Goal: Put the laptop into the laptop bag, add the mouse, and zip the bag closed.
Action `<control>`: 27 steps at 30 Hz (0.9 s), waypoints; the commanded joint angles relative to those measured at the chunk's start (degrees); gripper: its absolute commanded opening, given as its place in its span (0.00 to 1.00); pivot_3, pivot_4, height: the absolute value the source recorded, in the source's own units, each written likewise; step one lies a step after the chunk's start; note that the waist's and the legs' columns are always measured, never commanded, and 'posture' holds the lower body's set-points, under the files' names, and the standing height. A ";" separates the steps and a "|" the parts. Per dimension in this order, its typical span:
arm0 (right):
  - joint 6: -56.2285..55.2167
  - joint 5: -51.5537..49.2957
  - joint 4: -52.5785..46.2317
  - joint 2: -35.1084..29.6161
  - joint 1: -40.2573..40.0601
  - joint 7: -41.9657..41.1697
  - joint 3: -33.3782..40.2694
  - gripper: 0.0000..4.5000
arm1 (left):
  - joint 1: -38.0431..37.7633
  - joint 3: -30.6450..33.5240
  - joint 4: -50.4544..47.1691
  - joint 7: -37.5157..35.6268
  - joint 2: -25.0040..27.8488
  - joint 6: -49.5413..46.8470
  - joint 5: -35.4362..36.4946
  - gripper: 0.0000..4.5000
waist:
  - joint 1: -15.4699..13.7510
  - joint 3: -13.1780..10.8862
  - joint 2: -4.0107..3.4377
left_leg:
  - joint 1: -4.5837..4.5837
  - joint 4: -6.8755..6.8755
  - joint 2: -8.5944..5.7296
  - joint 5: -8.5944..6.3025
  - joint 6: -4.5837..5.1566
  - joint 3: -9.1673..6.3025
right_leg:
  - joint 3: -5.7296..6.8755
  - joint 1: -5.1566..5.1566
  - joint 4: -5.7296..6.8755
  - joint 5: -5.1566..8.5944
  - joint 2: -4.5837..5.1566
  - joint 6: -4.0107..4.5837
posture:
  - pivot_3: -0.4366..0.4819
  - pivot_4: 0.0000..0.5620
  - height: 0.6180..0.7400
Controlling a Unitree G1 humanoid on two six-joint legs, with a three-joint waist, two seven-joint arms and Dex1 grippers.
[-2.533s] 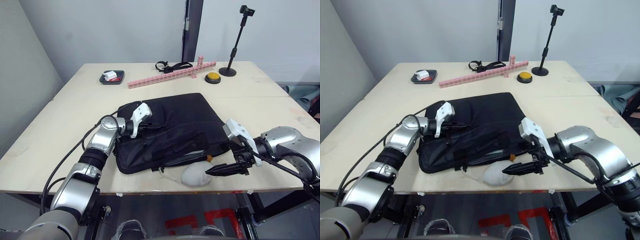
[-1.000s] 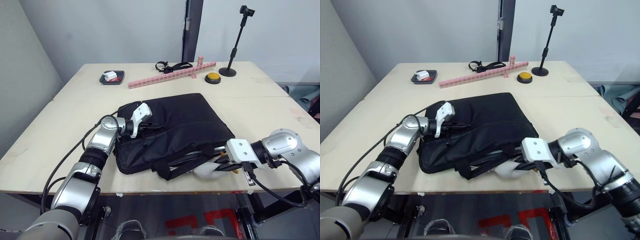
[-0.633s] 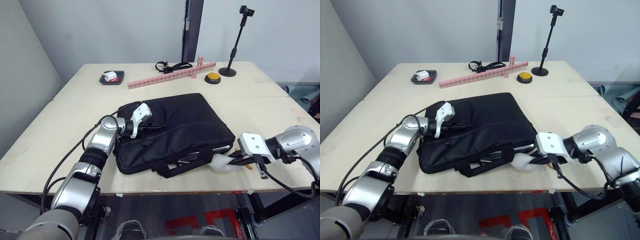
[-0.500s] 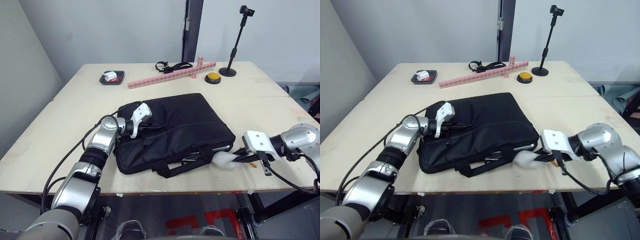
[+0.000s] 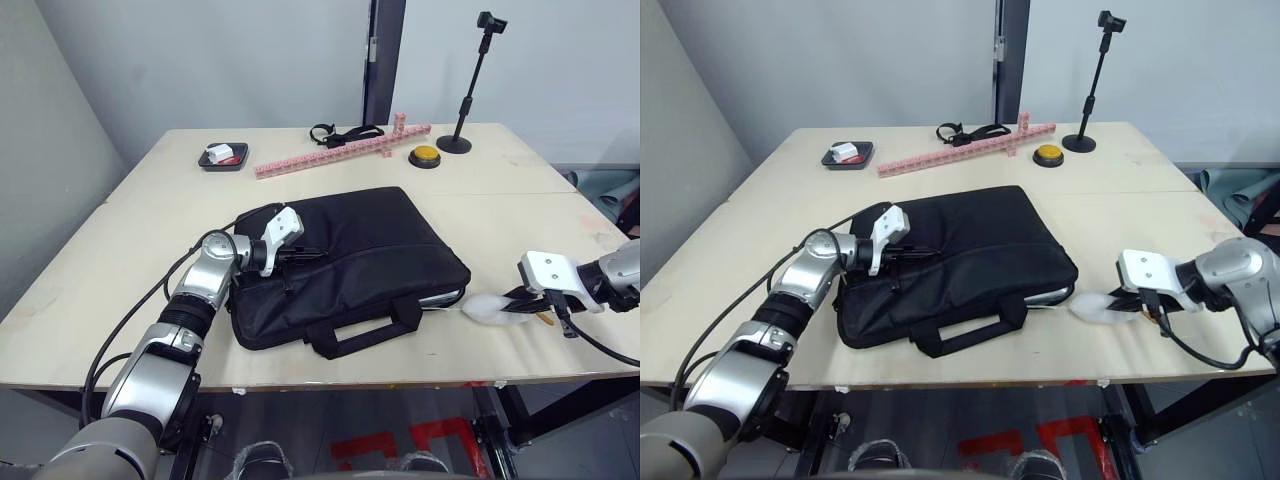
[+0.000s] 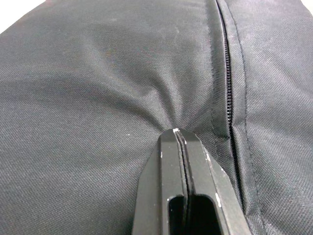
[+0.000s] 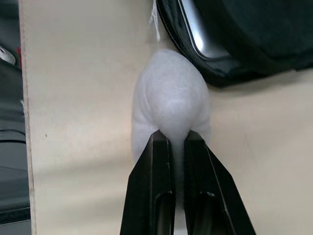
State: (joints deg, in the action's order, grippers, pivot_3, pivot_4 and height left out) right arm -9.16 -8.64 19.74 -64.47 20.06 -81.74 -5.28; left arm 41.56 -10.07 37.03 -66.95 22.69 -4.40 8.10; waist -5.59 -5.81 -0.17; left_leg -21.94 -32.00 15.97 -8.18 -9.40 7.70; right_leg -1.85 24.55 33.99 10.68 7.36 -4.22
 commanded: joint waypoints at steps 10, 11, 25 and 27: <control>-8.31 6.45 16.81 -0.24 9.24 0.28 0.15 0.01 | -4.46 -5.05 5.80 -0.76 1.05 -2.61 -5.73 0.00 | 0.23 0.05 -0.02 | 0.00 -0.02 0.00 0.01 0.07 0.04 | 0.00 0.00 0.00 0.00 0.01 0.02 | 0.48 0.27 1.00; -9.02 7.07 17.90 -0.08 9.89 0.50 -0.05 0.01 | -4.45 -5.06 5.78 -0.77 1.05 -2.58 -5.74 0.00 | 0.26 0.05 -0.02 | 0.00 -0.02 0.00 0.01 0.07 0.05 | 0.00 0.00 0.00 0.00 0.01 0.02 | 0.48 0.27 1.00; -19.06 19.81 36.33 6.90 25.21 17.95 -3.88 0.01 | -5.72 -5.41 4.41 -1.13 1.33 -2.89 -5.61 0.00 | 0.50 0.19 -0.21 | -0.01 -0.03 0.00 0.00 0.09 0.14 | 0.00 0.02 0.00 0.00 0.05 0.04 | 0.48 0.27 1.00; -19.09 21.23 37.97 8.06 27.06 20.38 -4.57 0.01 | -6.15 -5.46 3.95 -1.16 1.50 -3.01 -5.60 0.00 | 0.58 0.20 -0.23 | -0.01 -0.02 0.00 0.00 0.08 0.14 | 0.00 0.02 -0.01 0.00 0.05 0.04 | 0.48 0.27 1.00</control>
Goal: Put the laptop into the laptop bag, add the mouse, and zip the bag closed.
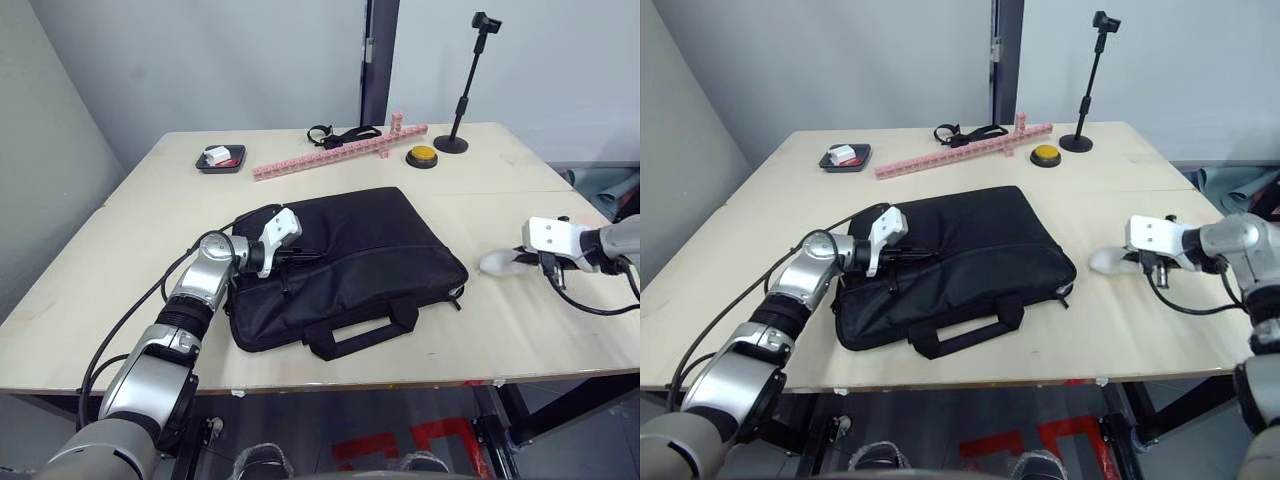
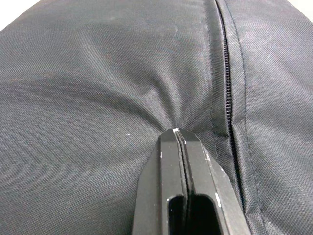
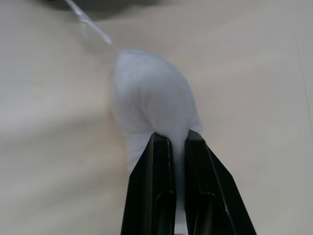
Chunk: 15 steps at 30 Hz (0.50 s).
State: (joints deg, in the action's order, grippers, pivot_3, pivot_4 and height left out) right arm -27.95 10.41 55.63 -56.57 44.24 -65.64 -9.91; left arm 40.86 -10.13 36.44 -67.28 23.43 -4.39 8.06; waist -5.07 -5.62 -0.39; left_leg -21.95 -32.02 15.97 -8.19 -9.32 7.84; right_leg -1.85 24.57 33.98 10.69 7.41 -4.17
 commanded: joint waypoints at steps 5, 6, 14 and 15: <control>-0.64 5.18 5.25 2.86 6.82 10.58 -1.17 0.01 | -6.65 -5.50 2.87 -0.93 1.22 -3.80 -5.32 0.00 | 0.40 0.04 -0.07 | -0.01 0.02 0.00 -0.02 -0.03 0.02 | 0.00 0.02 -0.02 0.00 0.01 0.00 | 0.48 0.27 1.00; -0.56 5.63 5.89 3.40 7.57 12.07 -1.30 0.01 | -6.81 -5.49 2.65 -0.88 1.30 -3.89 -5.28 0.00 | 0.48 0.04 -0.07 | -0.01 0.03 0.00 -0.02 -0.03 0.03 | 0.00 0.02 -0.04 0.00 0.01 0.00 | 0.48 0.27 1.00; 0.91 11.01 9.72 6.93 12.14 26.06 -2.98 0.01 | -7.74 -5.21 1.21 -0.38 1.78 -4.38 -4.90 0.00 | 0.90 0.11 -0.20 | -0.02 0.05 0.00 -0.05 -0.06 0.07 | -0.01 0.03 -0.11 0.01 0.01 0.01 | 0.48 0.27 1.00; 1.05 11.65 10.20 7.25 12.69 28.13 -3.20 0.01 | -7.79 -5.21 1.09 -0.39 1.81 -4.49 -4.87 0.00 | 1.02 0.13 -0.22 | -0.02 0.06 0.00 -0.05 -0.07 0.07 | -0.01 0.04 -0.11 0.01 0.01 0.01 | 0.48 0.27 1.00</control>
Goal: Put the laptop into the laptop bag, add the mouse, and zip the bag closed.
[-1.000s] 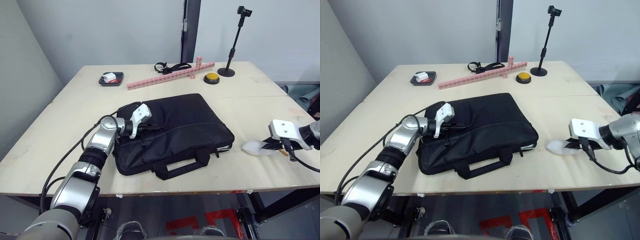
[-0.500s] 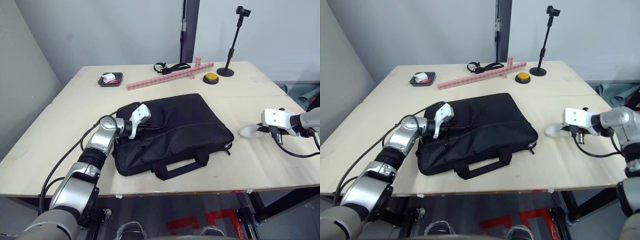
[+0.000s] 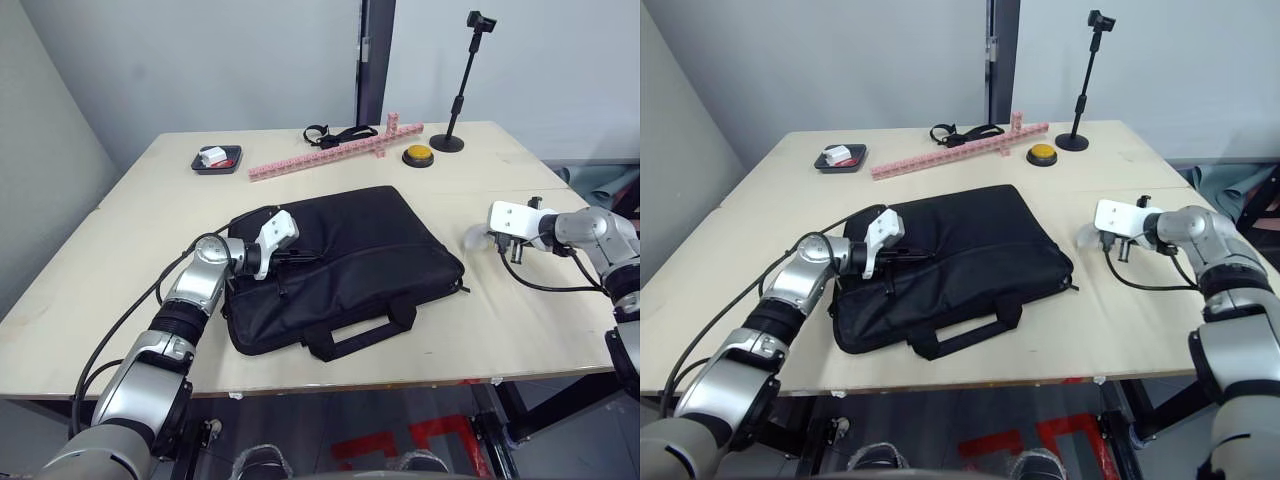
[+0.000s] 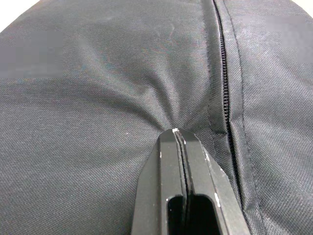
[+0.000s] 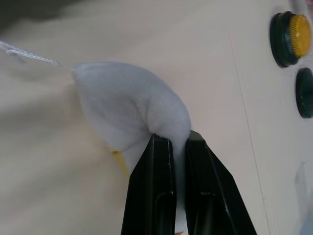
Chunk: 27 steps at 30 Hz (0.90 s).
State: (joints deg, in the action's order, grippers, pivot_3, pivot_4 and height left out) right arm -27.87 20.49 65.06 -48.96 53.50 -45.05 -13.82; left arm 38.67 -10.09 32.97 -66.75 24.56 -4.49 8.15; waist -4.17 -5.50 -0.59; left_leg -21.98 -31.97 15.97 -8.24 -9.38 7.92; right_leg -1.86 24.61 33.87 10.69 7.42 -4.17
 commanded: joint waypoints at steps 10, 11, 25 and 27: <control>2.91 0.38 2.25 2.77 3.30 13.74 1.57 0.01 | -6.69 -5.56 2.93 -0.69 1.07 -5.25 -4.97 0.00 | 0.82 0.11 -0.17 | -0.04 0.10 0.00 -0.03 -0.05 0.05 | -0.01 0.09 -0.06 0.00 -0.01 -0.01 | 0.48 0.27 1.00; 2.91 0.36 2.28 2.76 3.30 13.59 1.49 0.01 | -6.68 -5.58 2.96 -0.63 1.10 -5.26 -5.05 0.00 | 0.83 0.11 -0.17 | -0.04 0.11 0.00 -0.03 -0.05 0.06 | -0.01 0.09 -0.08 0.00 -0.01 -0.01 | 0.48 0.27 1.00; 4.94 -0.89 2.40 3.25 1.93 7.32 1.34 0.01 | -6.61 -4.49 1.75 -0.51 1.30 -5.44 -3.99 0.00 | 0.85 0.10 -0.17 | -0.04 0.13 0.00 -0.06 -0.04 0.11 | -0.02 0.11 -0.12 0.00 -0.01 0.00 | 0.48 0.27 1.00; 5.09 -1.79 1.92 3.06 1.11 4.40 1.48 0.01 | -6.97 -3.30 -0.17 -0.44 1.48 -6.49 -2.63 0.00 | 0.89 0.10 -0.16 | -0.04 0.15 0.00 -0.06 -0.04 0.11 | -0.02 0.13 -0.12 0.00 -0.01 0.00 | 0.48 0.27 1.00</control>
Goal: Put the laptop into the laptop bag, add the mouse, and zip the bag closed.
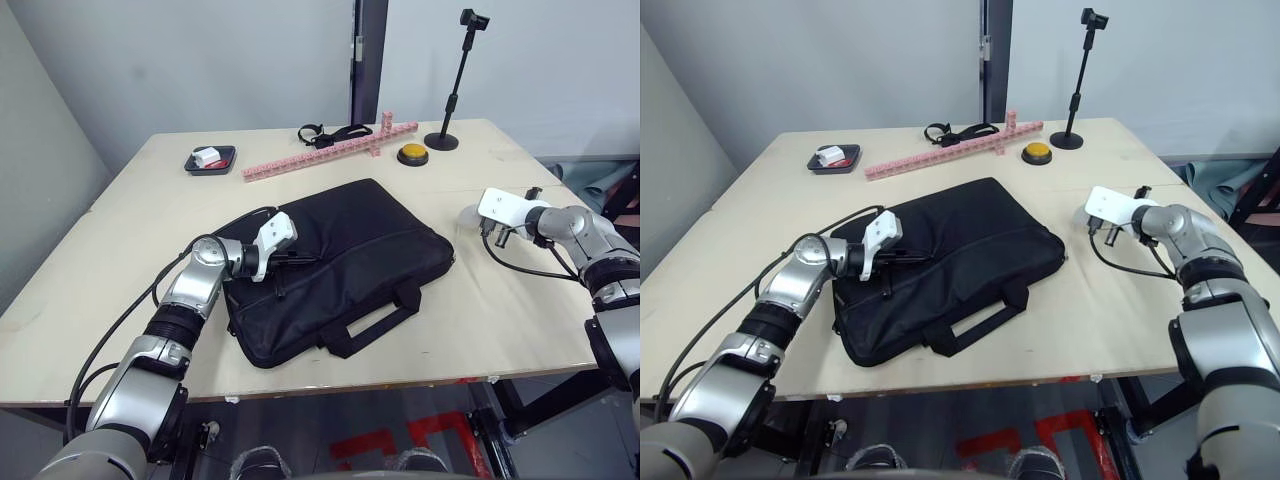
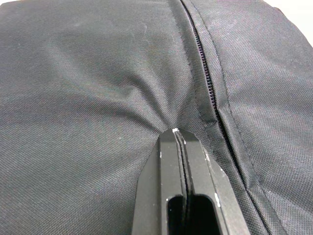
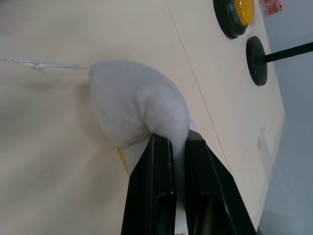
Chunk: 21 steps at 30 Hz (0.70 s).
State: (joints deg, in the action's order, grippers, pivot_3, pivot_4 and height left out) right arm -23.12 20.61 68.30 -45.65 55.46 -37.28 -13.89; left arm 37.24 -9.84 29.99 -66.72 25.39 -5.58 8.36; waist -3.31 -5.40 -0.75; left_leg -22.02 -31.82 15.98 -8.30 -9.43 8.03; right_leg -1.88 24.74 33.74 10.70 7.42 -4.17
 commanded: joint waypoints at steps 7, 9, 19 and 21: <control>1.62 -6.20 -5.31 -3.33 -3.16 -11.58 4.17 0.54 | -9.20 3.93 -12.01 1.68 2.32 -14.66 5.49 0.14 | 0.43 -0.37 0.07 | -0.17 0.06 0.02 0.06 0.28 0.09 | 0.00 0.17 -0.12 0.01 -0.01 0.03 | 0.48 0.27 1.00; 2.35 -7.24 -6.86 -4.37 -3.51 -13.77 4.99 0.70 | -10.70 5.58 -16.34 2.50 3.53 -17.49 7.24 0.31 | 0.48 -0.46 0.09 | -0.28 0.06 0.05 0.08 0.44 0.11 | 0.01 0.25 -0.19 0.02 -0.03 0.05 | 0.48 0.27 1.00; 21.99 -15.76 -16.17 -5.57 2.56 -34.35 8.11 1.00 | -21.61 21.78 -37.25 13.31 10.09 -35.37 20.18 0.99 | 1.04 -1.11 0.28 | -0.98 -0.05 0.14 0.09 0.60 0.13 | 0.03 1.08 -0.02 0.05 -0.12 0.15 | 0.48 0.27 1.00; 26.23 -17.19 -16.61 -4.24 4.00 -36.98 8.16 1.00 | -23.93 25.74 -40.37 16.36 9.82 -39.43 23.45 0.99 | 0.90 -1.18 0.40 | -0.93 -0.11 0.16 0.09 0.61 0.12 | 0.03 1.09 0.00 0.05 -0.13 0.18 | 0.48 0.27 1.00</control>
State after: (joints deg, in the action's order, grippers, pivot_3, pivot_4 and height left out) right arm -0.01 5.58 53.32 -50.16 57.81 -71.87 -7.09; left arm 14.48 12.25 -6.87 -52.75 34.90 -41.77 28.74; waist -2.41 -6.58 -0.35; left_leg -22.97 -31.97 16.14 -8.22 -8.81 8.15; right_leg -1.85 25.83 33.75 10.75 7.29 -3.97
